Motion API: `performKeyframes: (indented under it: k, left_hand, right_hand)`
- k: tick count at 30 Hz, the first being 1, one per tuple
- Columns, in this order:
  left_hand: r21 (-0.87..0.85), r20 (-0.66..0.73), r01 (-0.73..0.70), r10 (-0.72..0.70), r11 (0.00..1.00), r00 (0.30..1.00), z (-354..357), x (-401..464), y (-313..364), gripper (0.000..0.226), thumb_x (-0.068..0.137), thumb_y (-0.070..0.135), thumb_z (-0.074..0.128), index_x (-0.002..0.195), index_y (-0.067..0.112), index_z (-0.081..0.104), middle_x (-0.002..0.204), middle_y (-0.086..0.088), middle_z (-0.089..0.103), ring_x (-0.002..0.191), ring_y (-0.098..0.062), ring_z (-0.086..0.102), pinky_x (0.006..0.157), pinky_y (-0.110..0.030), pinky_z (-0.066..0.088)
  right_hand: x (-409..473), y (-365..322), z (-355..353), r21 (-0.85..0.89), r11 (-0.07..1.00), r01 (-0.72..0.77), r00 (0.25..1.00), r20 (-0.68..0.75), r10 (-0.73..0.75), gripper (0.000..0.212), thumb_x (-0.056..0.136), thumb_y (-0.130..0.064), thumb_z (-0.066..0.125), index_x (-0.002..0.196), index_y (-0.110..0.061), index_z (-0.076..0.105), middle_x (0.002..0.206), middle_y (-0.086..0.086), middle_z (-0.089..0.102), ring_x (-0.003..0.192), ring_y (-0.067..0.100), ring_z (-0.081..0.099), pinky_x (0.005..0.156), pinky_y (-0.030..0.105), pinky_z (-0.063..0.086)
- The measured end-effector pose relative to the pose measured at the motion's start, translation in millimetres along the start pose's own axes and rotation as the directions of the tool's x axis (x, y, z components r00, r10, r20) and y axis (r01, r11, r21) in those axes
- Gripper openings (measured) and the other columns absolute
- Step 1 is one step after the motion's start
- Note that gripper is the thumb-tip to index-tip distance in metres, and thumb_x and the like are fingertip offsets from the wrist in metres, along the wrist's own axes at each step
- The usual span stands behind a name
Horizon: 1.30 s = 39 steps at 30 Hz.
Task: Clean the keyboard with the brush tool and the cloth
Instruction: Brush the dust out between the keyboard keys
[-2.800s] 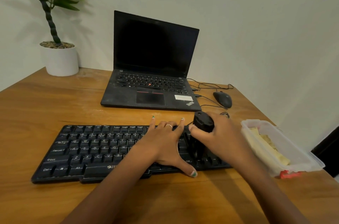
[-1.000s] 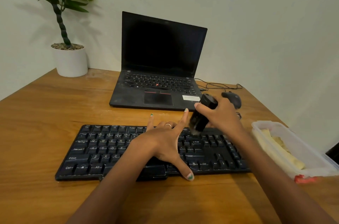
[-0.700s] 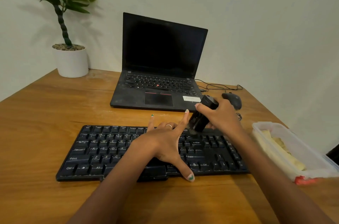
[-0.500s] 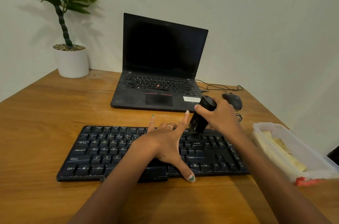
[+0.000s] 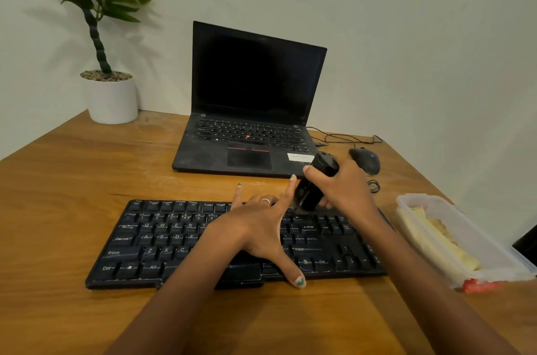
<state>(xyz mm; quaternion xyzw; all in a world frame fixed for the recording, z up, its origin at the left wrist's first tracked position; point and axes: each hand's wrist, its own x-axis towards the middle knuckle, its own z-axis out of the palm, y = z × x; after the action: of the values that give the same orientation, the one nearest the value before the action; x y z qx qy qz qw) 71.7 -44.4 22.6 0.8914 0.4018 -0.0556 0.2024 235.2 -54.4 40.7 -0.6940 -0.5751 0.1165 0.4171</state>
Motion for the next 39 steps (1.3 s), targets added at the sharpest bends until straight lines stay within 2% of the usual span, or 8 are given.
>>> performKeyframes:
  k: [4, 14, 20, 23, 27, 31, 35, 39]
  left_hand:
    - [-0.015, 0.002, 0.001, -0.001, 1.000, 1.000, -1, -2, 1, 0.145, 0.061, 0.071, 0.075, 0.133, 0.037, -0.046, 0.163, -0.005, 0.000, 0.149, -0.024, -0.010, 0.111, -0.058, -0.023]
    - [-0.009, -0.005, -0.001, 0.001, 1.000, 1.000, 0, 0, 0, 0.145, 0.060, 0.072, 0.074, 0.135, 0.036, -0.045, 0.163, -0.005, 0.000, 0.149, -0.024, -0.008, 0.111, -0.058, -0.021]
    - [0.000, -0.014, -0.009, 0.009, 1.000, 1.000, 2, 1, -2, 0.145, 0.059, 0.074, 0.073, 0.132, 0.037, -0.047, 0.163, -0.005, 0.000, 0.149, -0.023, -0.010, 0.109, -0.056, -0.025]
    - [0.022, -0.012, 0.001, 0.000, 1.000, 1.000, 1, 1, -1, 0.144, 0.060, 0.075, 0.072, 0.134, 0.036, -0.045, 0.163, -0.006, -0.001, 0.149, -0.023, -0.010, 0.110, -0.057, -0.024]
    - [0.027, -0.010, 0.005, -0.005, 1.000, 1.000, 1, 0, 0, 0.144, 0.060, 0.074, 0.072, 0.136, 0.035, -0.044, 0.163, -0.007, -0.001, 0.149, -0.024, -0.009, 0.109, -0.056, -0.024]
    - [0.036, -0.009, 0.012, -0.012, 0.999, 1.000, 0, 1, 0, 0.144, 0.060, 0.075, 0.072, 0.137, 0.033, -0.043, 0.163, -0.006, 0.001, 0.149, -0.024, -0.008, 0.109, -0.057, -0.023]
    - [0.006, 0.001, 0.013, -0.013, 1.000, 1.000, 0, -1, 0, 0.144, 0.061, 0.073, 0.073, 0.137, 0.033, -0.042, 0.163, -0.006, -0.002, 0.149, -0.023, -0.011, 0.111, -0.057, -0.023]
    - [0.007, -0.007, 0.012, -0.012, 1.000, 1.000, 1, 1, -1, 0.145, 0.060, 0.073, 0.073, 0.137, 0.033, -0.043, 0.163, -0.005, 0.000, 0.149, -0.023, -0.010, 0.110, -0.056, -0.024]
  right_hand:
    - [-8, 6, 12, 0.097, 0.993, 0.061, 0.991, -0.127, -0.049, 0.020, 0.085, -0.036, 0.063, 0.085, -0.016, 0.060, 0.073, -0.003, 0.064, 0.067, 0.012, 0.064, 0.061, 0.039, 0.057]
    - [-24, 15, 7, 0.172, 0.980, 0.099, 0.987, -0.139, -0.076, 0.014, 0.083, -0.038, 0.066, 0.083, -0.026, 0.060, 0.075, -0.003, 0.066, 0.069, 0.012, 0.064, 0.063, 0.041, 0.056]
    - [-33, 5, -16, 0.290, 0.957, 0.012, 0.986, -0.162, 0.037, 0.011, 0.085, -0.033, 0.064, 0.080, -0.028, 0.056, 0.073, 0.000, 0.068, 0.052, 0.007, 0.063, 0.045, 0.018, 0.049]
    - [-34, 5, -18, 0.218, 0.976, -0.027, 0.998, -0.054, 0.039, 0.011, 0.085, -0.033, 0.063, 0.083, -0.025, 0.056, 0.071, -0.001, 0.068, 0.046, 0.008, 0.061, 0.042, 0.017, 0.048]
    - [-31, 4, -17, -0.005, 0.995, 0.099, 0.986, -0.135, -0.099, 0.012, 0.084, -0.035, 0.063, 0.086, -0.024, 0.057, 0.073, -0.009, 0.063, 0.066, 0.007, 0.062, 0.055, 0.023, 0.052]
    - [-31, 0, -10, 0.099, 0.993, 0.070, 0.997, -0.026, -0.068, 0.015, 0.085, -0.034, 0.063, 0.090, -0.021, 0.058, 0.076, -0.001, 0.066, 0.058, 0.003, 0.062, 0.046, 0.017, 0.048]
    - [-26, 2, -10, -0.077, 0.991, 0.109, 0.985, -0.126, -0.118, 0.016, 0.085, -0.036, 0.063, 0.091, -0.024, 0.055, 0.078, -0.011, 0.062, 0.071, 0.005, 0.061, 0.061, 0.022, 0.052]
    - [-29, 0, -8, 0.066, 0.996, 0.059, 0.997, -0.052, -0.055, 0.020, 0.085, -0.033, 0.064, 0.094, -0.016, 0.059, 0.074, -0.006, 0.065, 0.057, 0.006, 0.062, 0.049, 0.019, 0.050]
